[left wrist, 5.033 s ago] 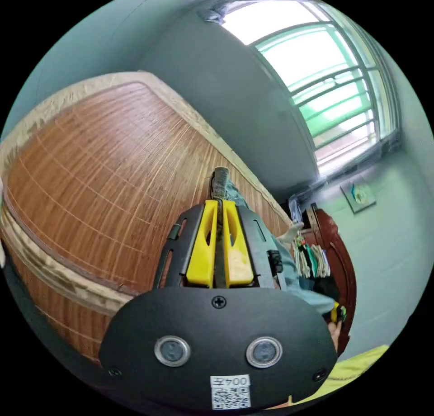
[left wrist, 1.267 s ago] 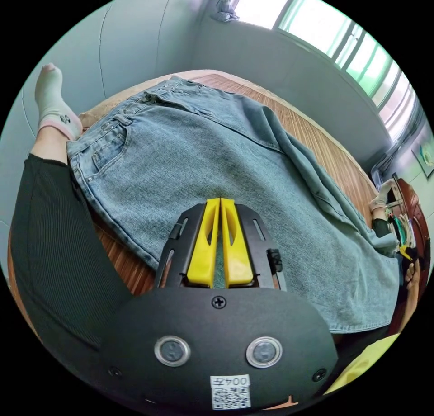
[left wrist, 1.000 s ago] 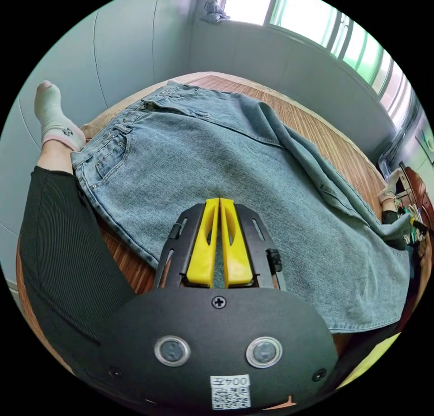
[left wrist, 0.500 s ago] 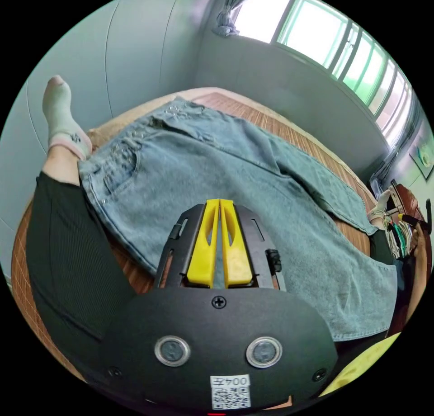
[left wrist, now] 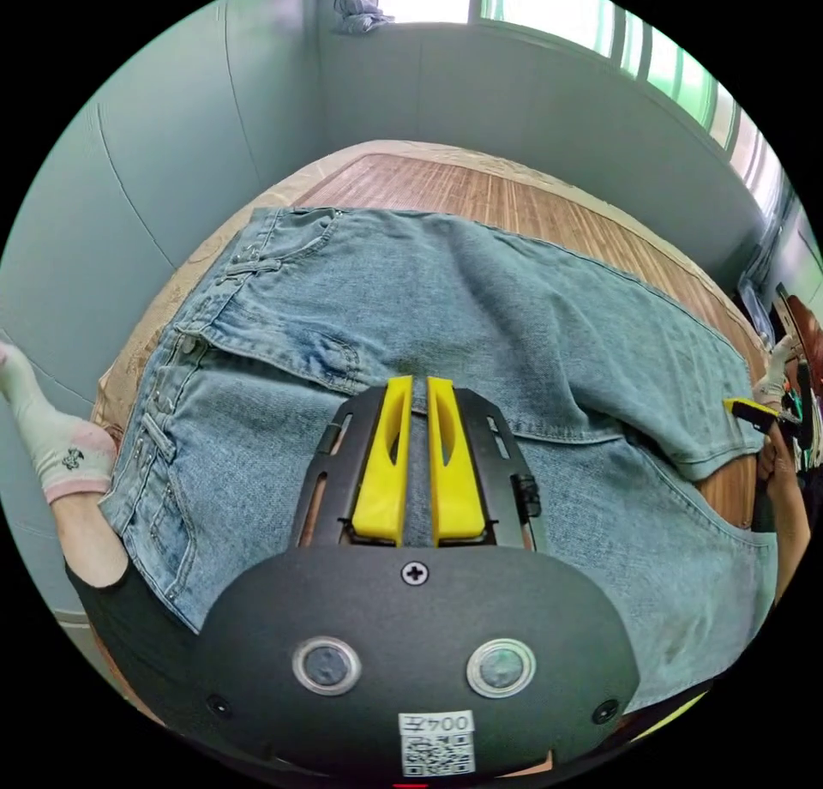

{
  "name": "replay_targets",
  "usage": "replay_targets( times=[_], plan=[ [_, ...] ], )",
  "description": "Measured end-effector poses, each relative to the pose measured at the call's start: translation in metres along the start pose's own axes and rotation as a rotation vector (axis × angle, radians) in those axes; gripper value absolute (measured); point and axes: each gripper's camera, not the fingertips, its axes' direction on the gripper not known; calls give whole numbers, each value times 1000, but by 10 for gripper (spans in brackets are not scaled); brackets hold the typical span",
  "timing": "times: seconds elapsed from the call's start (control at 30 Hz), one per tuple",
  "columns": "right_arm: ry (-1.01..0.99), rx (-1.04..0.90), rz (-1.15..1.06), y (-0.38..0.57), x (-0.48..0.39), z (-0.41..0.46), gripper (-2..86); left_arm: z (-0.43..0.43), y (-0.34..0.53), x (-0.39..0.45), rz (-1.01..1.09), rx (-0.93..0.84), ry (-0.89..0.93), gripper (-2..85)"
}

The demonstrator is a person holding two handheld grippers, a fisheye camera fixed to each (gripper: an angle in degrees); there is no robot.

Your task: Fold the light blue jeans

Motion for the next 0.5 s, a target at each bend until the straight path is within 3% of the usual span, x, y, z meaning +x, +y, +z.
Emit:
replay_targets(
  times=[0.1, 0.23, 0.5],
  plan=[
    [52, 54, -24, -21, -1, 9, 107, -1, 3, -2, 19, -14, -14, 20],
    [-32, 0, -11, -35, 12, 5, 98, -18, 17, -15, 4, -23, 54, 23],
    [-246, 217, -139, 108, 10, -95, 109, -157, 135, -69, -98, 246, 165, 24]
  ],
)
